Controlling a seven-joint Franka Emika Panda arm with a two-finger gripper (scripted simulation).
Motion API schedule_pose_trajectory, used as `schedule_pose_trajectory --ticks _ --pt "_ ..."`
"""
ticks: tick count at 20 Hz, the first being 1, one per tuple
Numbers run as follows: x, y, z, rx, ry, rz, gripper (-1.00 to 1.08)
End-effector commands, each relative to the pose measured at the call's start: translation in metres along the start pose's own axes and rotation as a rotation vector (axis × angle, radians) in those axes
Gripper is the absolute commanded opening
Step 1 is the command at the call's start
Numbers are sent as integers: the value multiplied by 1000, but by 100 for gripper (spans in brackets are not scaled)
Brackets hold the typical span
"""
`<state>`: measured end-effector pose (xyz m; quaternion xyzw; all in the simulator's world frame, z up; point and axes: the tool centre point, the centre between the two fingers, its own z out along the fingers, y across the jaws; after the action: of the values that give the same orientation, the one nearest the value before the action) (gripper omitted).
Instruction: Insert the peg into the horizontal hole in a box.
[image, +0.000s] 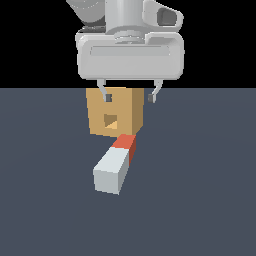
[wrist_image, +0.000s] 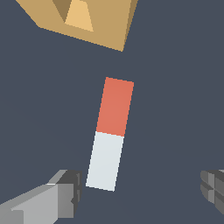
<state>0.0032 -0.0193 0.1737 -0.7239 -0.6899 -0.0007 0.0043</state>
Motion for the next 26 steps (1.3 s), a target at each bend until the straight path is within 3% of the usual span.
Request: schedule_pose_trajectory --ticks 1,8,26 --pt "0 0 0 0 0 0 100" --pt "-6 -4 13 -1 -1 24 100" --pt "-40 -33 98 -6 -8 182 100"
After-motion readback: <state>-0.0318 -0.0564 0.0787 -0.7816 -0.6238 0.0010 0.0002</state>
